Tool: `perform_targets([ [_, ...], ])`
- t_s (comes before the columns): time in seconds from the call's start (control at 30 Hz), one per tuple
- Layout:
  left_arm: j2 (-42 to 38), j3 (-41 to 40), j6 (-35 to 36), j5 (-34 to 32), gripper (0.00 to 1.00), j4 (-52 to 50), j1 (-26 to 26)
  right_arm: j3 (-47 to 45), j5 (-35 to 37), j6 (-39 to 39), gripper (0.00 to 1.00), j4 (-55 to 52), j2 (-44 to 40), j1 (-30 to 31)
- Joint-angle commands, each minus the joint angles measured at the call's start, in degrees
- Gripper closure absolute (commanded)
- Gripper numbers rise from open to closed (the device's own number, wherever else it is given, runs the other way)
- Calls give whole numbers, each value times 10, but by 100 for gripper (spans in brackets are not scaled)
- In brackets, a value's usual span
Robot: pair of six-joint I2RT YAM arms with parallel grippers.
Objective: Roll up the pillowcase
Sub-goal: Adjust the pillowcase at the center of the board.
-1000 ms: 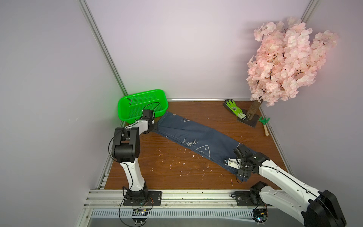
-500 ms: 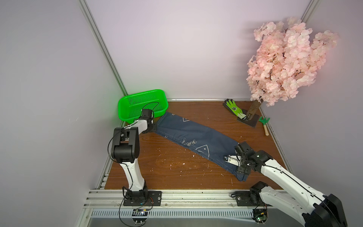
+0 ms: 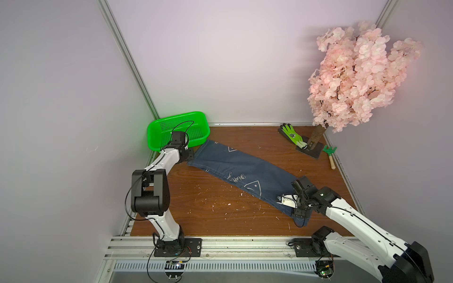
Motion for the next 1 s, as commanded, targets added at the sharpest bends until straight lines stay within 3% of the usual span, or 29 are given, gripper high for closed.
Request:
perform_targets([
  [0.0,21,18,-27,83,60,0,-27,-14,1,-8,25,-47,13,32],
  [0.1,33,9,-36,110,60,27,-50,-30,81,0,25,-29,32,33],
  [0.27,49,-17,-41,155,61,73,-62,-45,136,7,26,-9,44,34],
  [0.43,75,-30,-9,152,61,80,-63,-67,109,13,26,11,41,44],
  [0.7,117,-18,48,111,62,55,-64,-80,144,14,22,14,57,56],
  [0.97,134,15,59,95,62,49,-55,20,141,18,20,-6,37,38],
])
